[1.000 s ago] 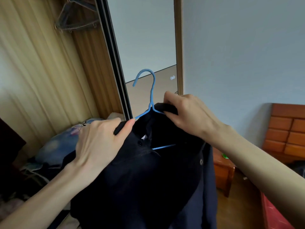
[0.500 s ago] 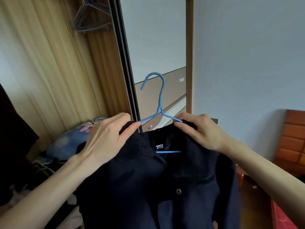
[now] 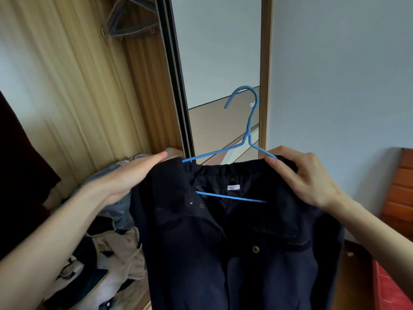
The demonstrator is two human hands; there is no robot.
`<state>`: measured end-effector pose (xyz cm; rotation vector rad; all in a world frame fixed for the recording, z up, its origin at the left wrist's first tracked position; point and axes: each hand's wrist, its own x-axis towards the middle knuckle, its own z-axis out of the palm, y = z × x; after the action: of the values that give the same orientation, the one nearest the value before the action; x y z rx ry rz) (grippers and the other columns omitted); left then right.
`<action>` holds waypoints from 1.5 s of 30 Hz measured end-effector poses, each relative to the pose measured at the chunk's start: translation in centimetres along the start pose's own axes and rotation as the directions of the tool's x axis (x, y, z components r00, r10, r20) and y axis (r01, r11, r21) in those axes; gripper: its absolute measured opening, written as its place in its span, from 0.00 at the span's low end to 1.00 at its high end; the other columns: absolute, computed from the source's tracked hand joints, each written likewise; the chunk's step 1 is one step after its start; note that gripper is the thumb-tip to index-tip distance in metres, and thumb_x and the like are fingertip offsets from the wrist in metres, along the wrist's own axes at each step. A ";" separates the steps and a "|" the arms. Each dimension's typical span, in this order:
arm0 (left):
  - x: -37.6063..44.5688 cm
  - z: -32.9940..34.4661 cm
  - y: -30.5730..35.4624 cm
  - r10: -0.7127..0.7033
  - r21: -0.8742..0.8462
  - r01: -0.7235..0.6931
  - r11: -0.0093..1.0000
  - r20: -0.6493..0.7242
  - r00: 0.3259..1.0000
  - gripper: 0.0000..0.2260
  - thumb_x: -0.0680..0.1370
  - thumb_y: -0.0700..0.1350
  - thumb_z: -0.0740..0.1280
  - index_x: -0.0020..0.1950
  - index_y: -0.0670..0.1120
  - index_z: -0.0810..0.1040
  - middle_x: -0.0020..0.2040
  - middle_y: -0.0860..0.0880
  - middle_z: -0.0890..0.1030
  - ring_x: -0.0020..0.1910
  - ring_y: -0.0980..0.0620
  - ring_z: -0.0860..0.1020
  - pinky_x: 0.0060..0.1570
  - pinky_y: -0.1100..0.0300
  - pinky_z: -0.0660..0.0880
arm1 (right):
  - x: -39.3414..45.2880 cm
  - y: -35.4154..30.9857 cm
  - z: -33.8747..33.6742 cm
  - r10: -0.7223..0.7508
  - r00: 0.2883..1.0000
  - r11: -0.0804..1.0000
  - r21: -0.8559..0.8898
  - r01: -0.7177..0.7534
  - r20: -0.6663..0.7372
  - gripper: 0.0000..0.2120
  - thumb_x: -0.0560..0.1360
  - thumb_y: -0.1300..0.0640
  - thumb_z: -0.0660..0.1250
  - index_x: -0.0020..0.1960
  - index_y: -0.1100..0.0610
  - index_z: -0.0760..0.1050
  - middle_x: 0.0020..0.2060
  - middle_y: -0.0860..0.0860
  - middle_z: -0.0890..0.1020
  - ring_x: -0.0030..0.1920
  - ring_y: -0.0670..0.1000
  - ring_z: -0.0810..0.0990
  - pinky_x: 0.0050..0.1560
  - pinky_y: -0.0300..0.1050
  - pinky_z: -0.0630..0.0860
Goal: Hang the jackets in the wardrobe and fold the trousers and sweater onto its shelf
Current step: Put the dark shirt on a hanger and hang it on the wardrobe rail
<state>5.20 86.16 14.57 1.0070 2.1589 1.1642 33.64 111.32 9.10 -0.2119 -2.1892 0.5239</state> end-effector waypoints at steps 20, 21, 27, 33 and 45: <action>0.1 1.3 3.0 0.384 -0.165 -0.370 0.914 0.063 0.921 0.15 0.87 0.52 0.60 0.58 0.53 0.87 0.59 0.53 0.87 0.60 0.58 0.83 0.61 0.65 0.77 | -0.1 0.7 -0.8 -0.091 0.970 0.982 -0.144 0.126 0.226 0.16 0.85 0.36 0.54 0.63 0.40 0.76 0.41 0.47 0.84 0.40 0.51 0.83 0.45 0.50 0.79; 0.0 1.5 3.3 0.417 -0.137 -0.408 0.903 0.042 0.908 0.16 0.87 0.53 0.60 0.55 0.50 0.87 0.55 0.51 0.87 0.56 0.56 0.84 0.56 0.65 0.78 | -0.2 0.7 -0.5 -0.083 0.971 0.980 -0.159 0.120 0.223 0.17 0.85 0.35 0.54 0.62 0.40 0.76 0.39 0.47 0.83 0.38 0.50 0.81 0.44 0.51 0.79; -2.4 3.4 2.7 0.803 0.637 -0.668 0.385 0.126 0.583 0.22 0.86 0.59 0.57 0.36 0.51 0.70 0.37 0.55 0.70 0.38 0.56 0.70 0.43 0.56 0.66 | -1.5 1.0 0.4 0.039 0.999 0.999 -0.026 -0.039 -0.016 0.07 0.84 0.43 0.63 0.52 0.41 0.79 0.41 0.40 0.83 0.40 0.38 0.79 0.44 0.30 0.72; -1.2 3.7 2.9 0.826 0.660 -0.627 0.414 0.018 0.564 0.15 0.86 0.55 0.56 0.61 0.47 0.76 0.56 0.54 0.76 0.56 0.51 0.76 0.55 0.49 0.74 | -1.8 0.3 -0.1 0.109 0.992 0.993 0.058 -0.106 -0.064 0.06 0.82 0.44 0.65 0.53 0.42 0.81 0.48 0.42 0.86 0.48 0.42 0.83 0.50 0.33 0.74; 1.0 4.6 1.9 0.791 0.522 -0.632 0.573 -0.151 0.593 0.19 0.84 0.63 0.61 0.36 0.57 0.63 0.28 0.54 0.68 0.26 0.54 0.66 0.30 0.61 0.63 | 1.2 1.7 -2.7 0.037 0.986 0.955 -0.297 0.014 0.165 0.27 0.73 0.20 0.52 0.41 0.43 0.69 0.25 0.48 0.74 0.32 0.50 0.74 0.34 0.43 0.67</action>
<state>8.55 89.97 13.75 2.2092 2.4046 1.3297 34.90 113.99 10.68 -0.3524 -2.4296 0.2209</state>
